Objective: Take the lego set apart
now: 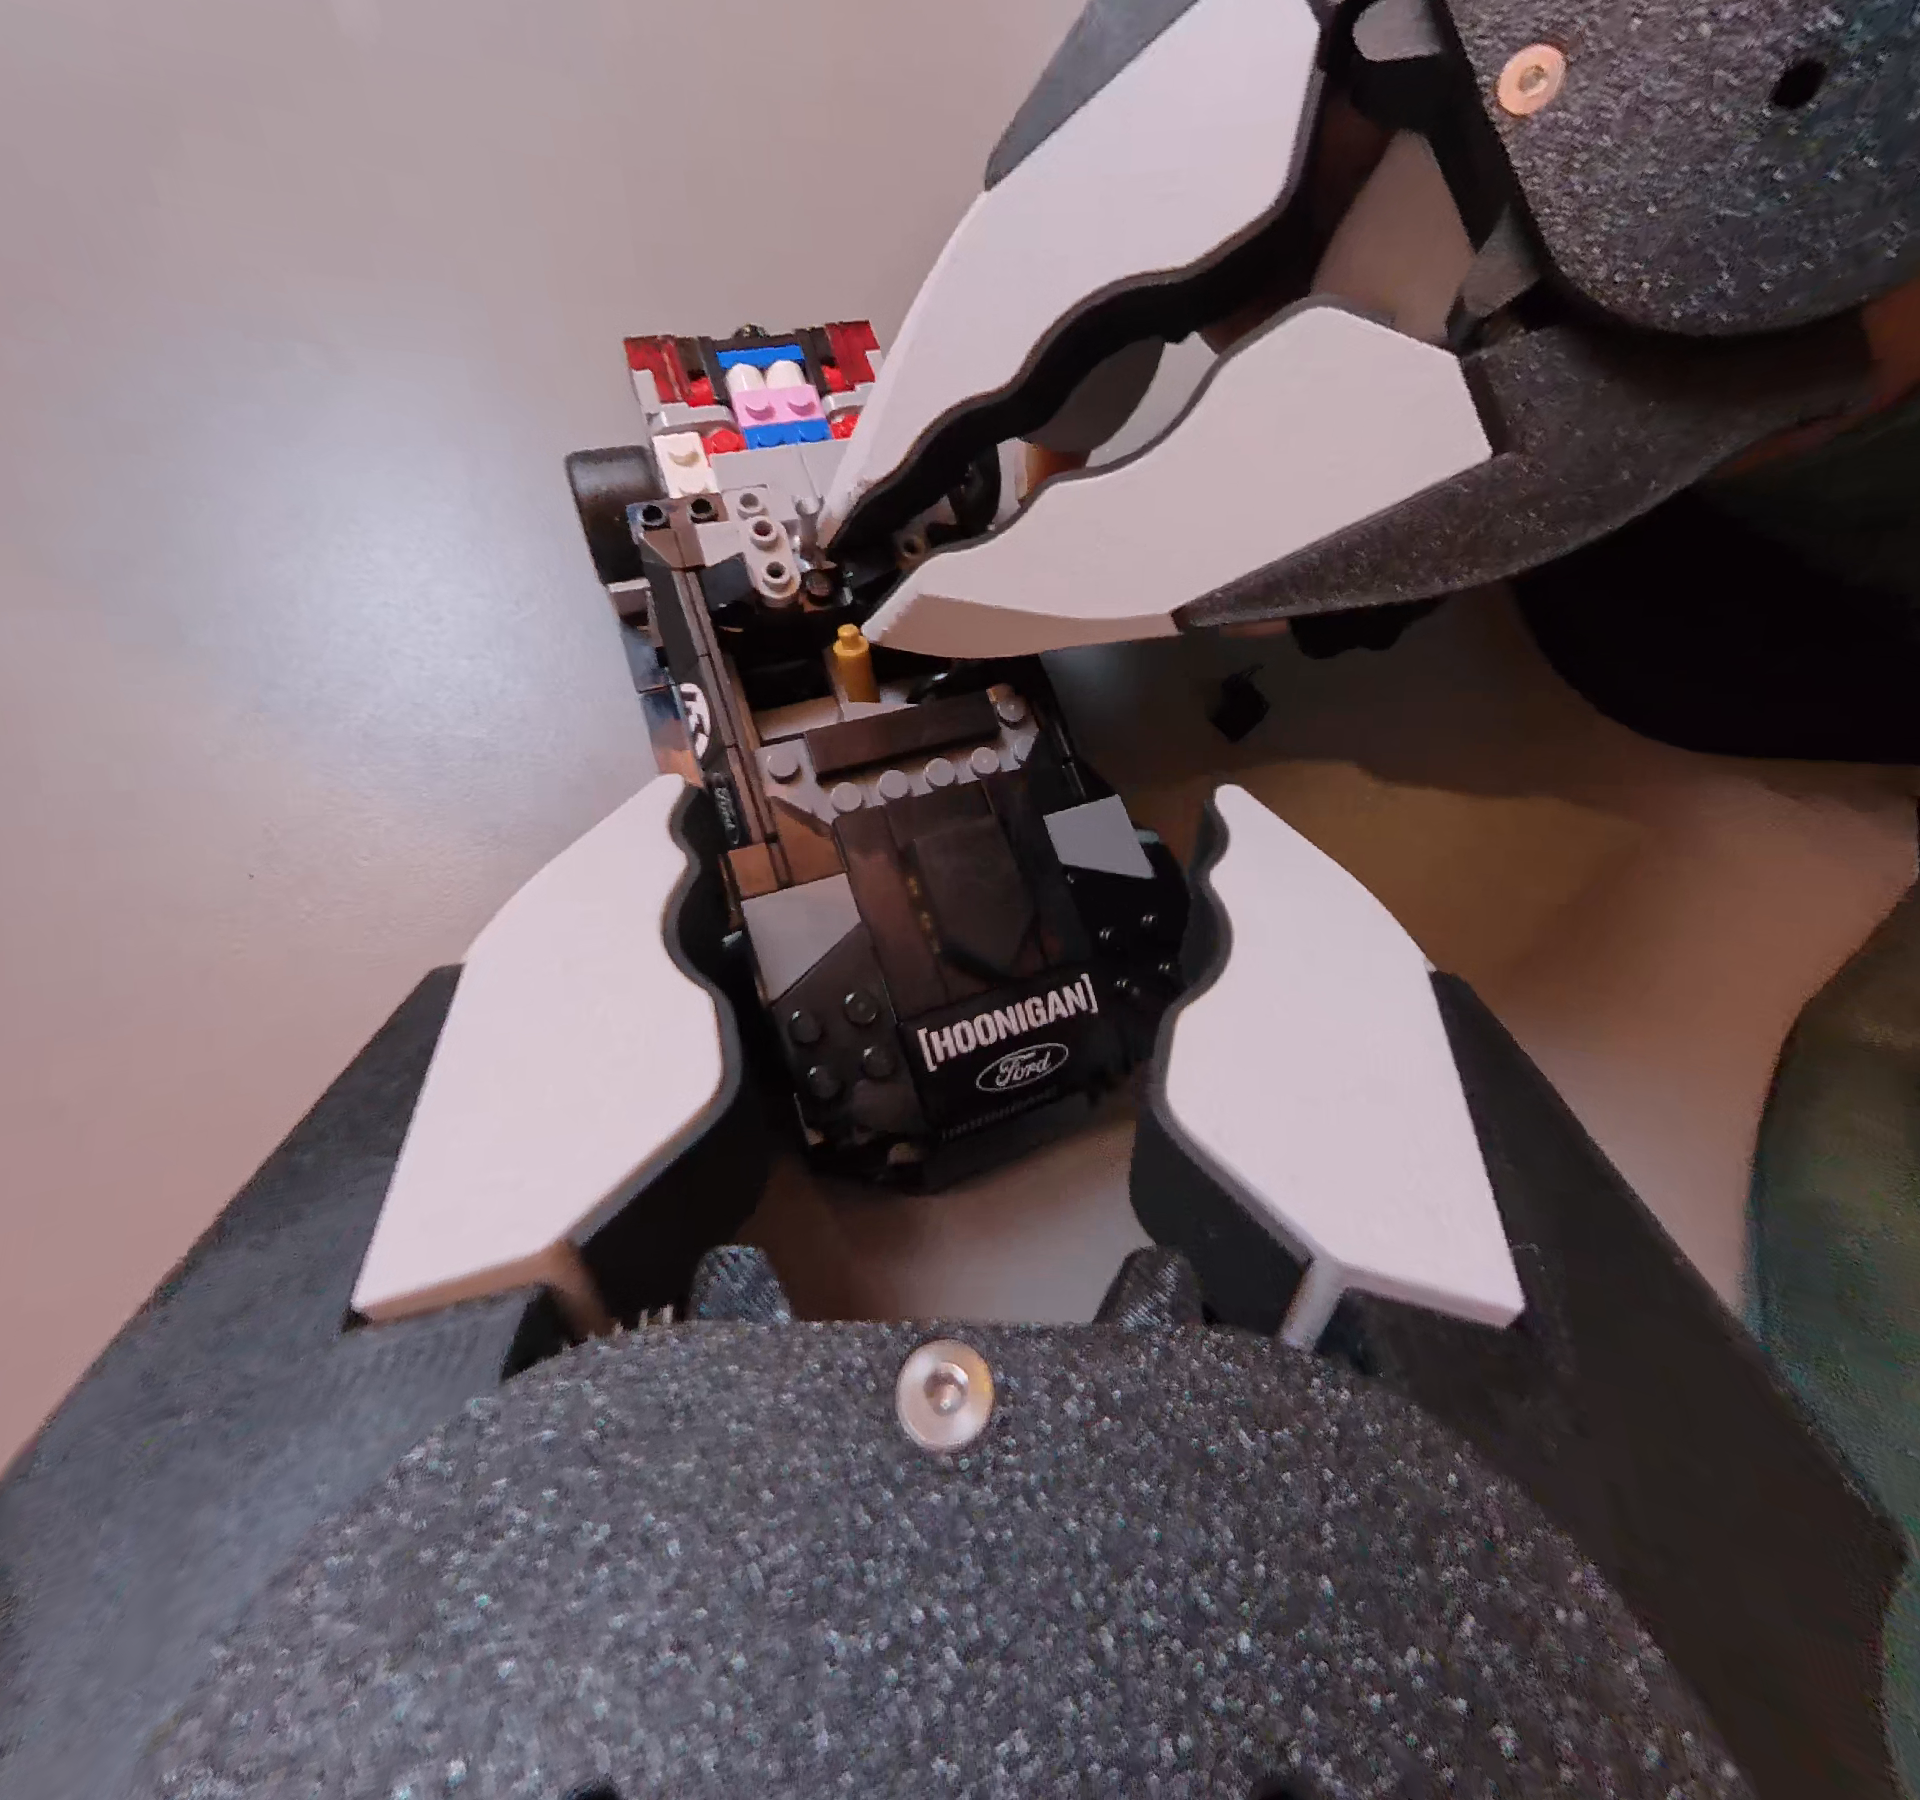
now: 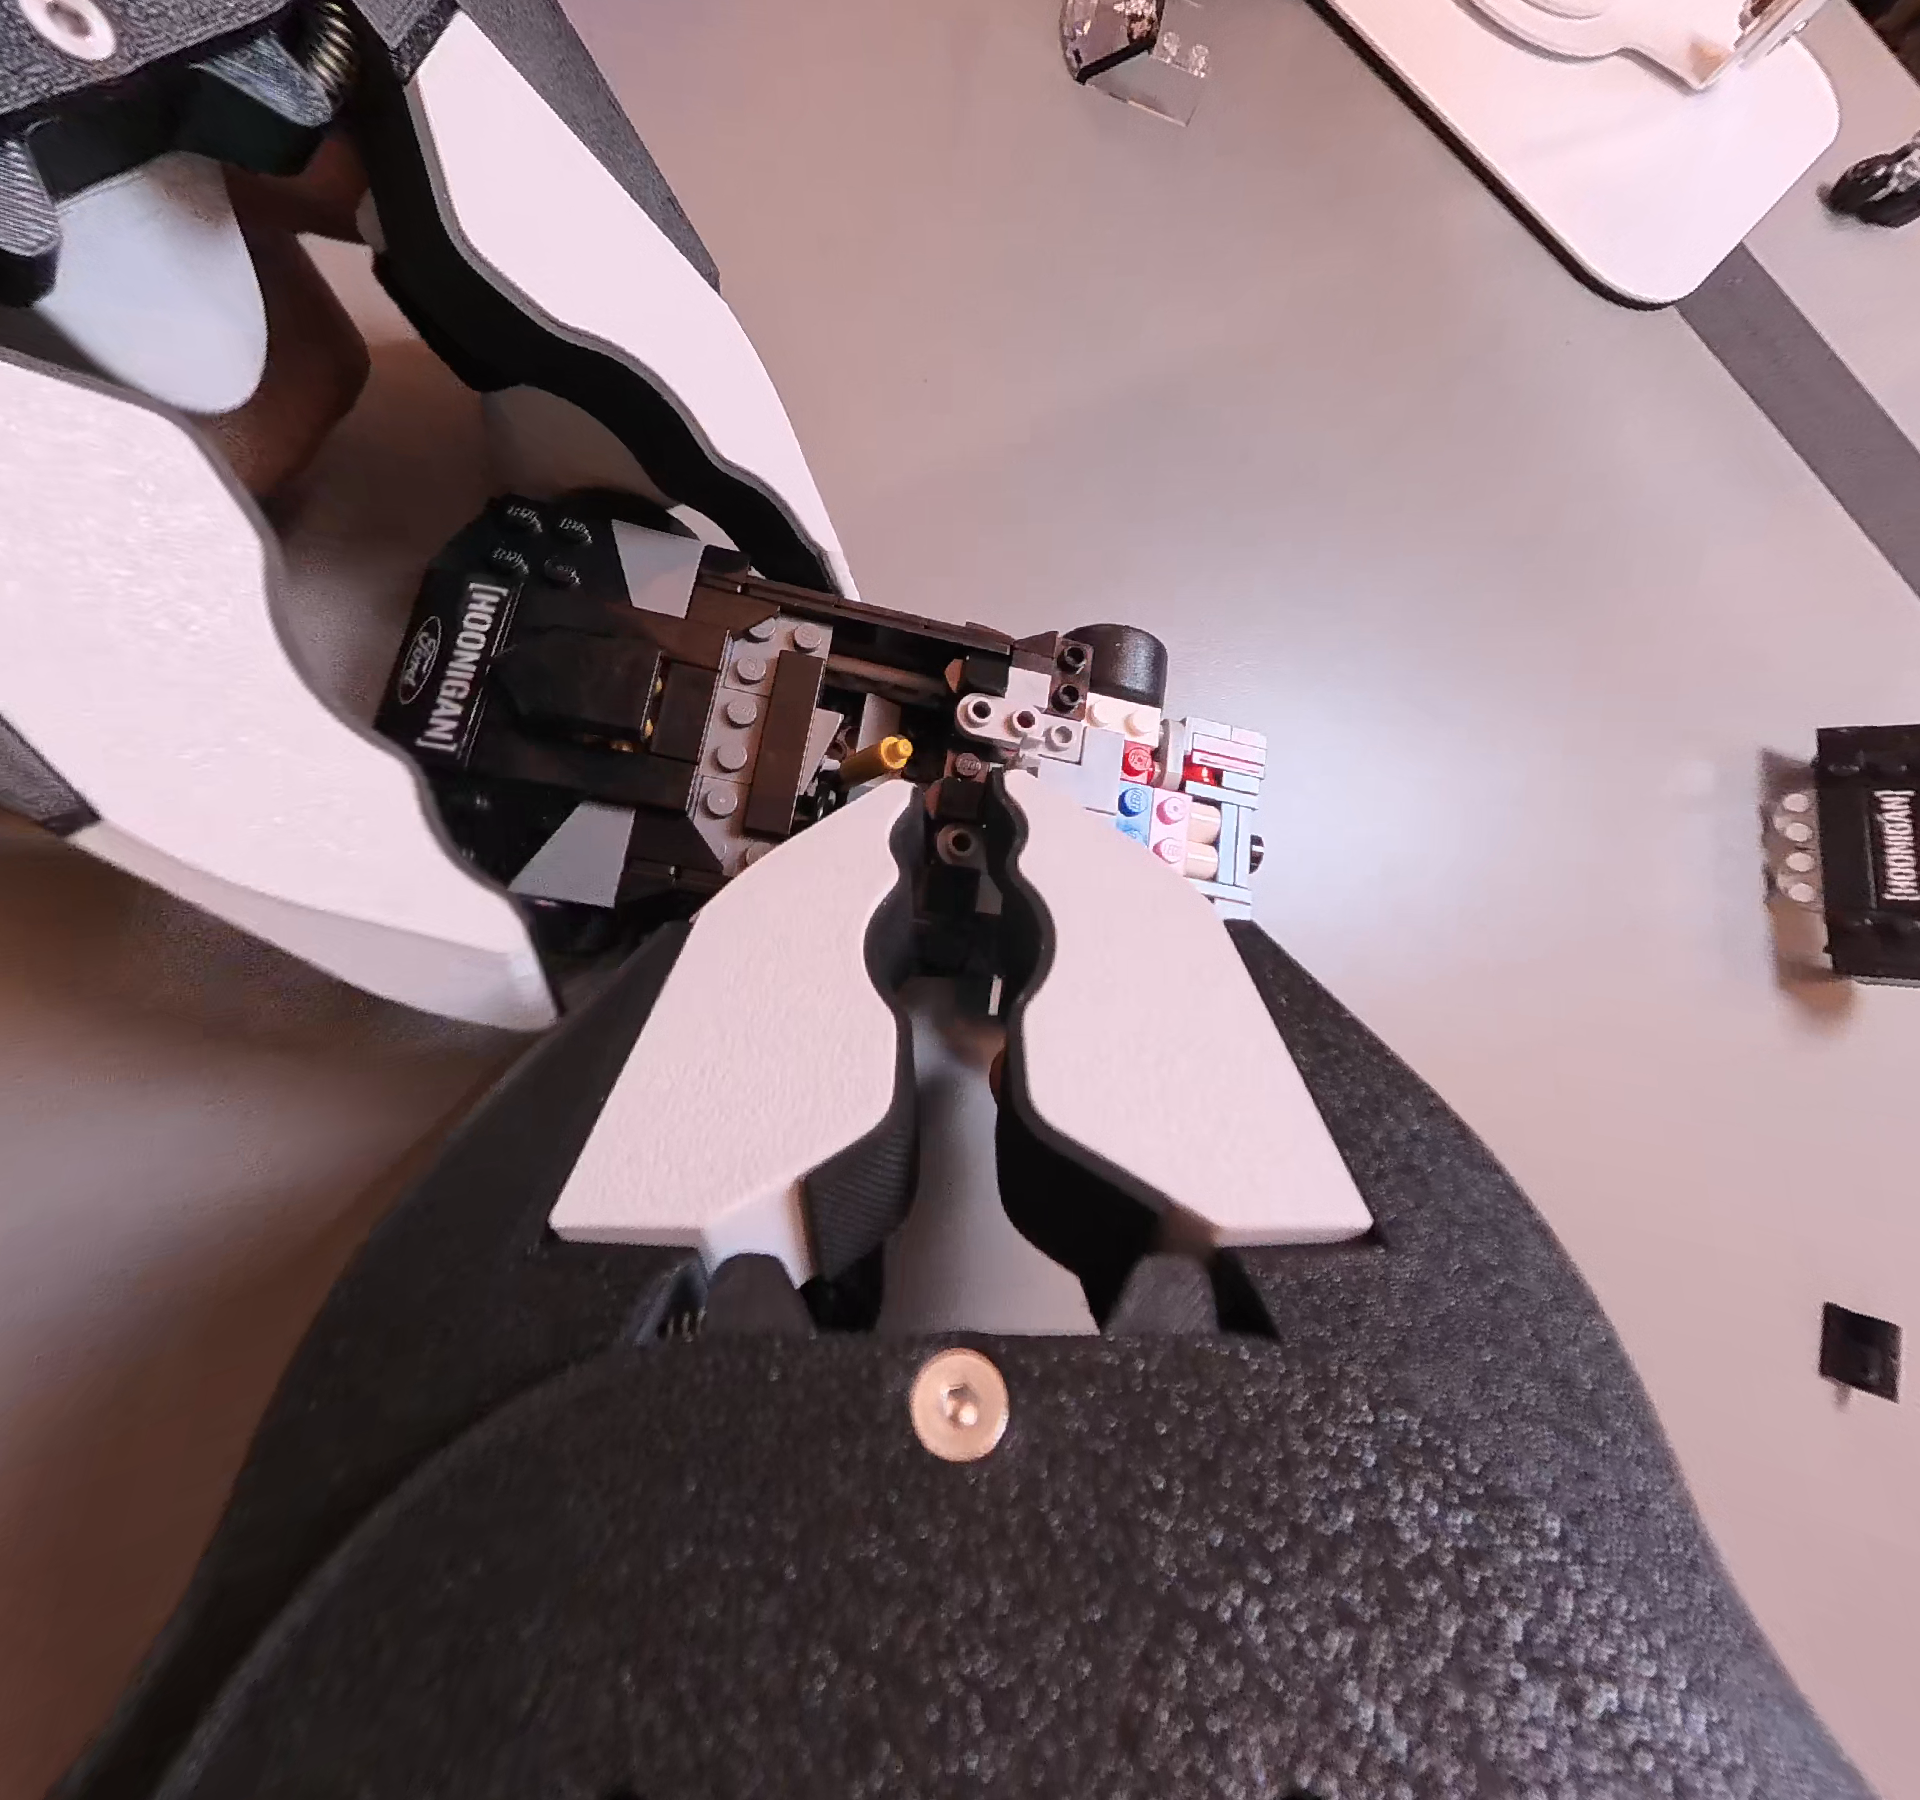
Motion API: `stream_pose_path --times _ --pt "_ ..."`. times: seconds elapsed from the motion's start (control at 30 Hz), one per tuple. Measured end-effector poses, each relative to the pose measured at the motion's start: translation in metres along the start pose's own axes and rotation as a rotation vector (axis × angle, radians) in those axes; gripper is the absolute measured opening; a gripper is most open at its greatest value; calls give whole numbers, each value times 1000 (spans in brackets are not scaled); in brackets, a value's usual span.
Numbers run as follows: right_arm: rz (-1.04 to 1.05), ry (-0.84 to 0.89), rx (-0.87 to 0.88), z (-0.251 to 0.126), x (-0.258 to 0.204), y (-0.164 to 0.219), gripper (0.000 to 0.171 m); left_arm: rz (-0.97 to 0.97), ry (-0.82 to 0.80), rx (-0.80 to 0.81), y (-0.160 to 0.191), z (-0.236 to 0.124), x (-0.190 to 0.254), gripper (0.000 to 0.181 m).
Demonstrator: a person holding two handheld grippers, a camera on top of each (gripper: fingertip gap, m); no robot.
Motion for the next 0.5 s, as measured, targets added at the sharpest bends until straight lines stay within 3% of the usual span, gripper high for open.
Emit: stream_pose_path --times 0.5 --pt "11 5 11 0 2 0 11 89 107 -12 -4 -20 5 94"
Point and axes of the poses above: each gripper's, where its closed fingertips meet, z out along the fingers, y out of its underside, x = y × z across the jaws, the point moved 2 cm from there along -z, back along the fingers, and after that the axes turned 7 degrees about z, right-handed, at the moved point
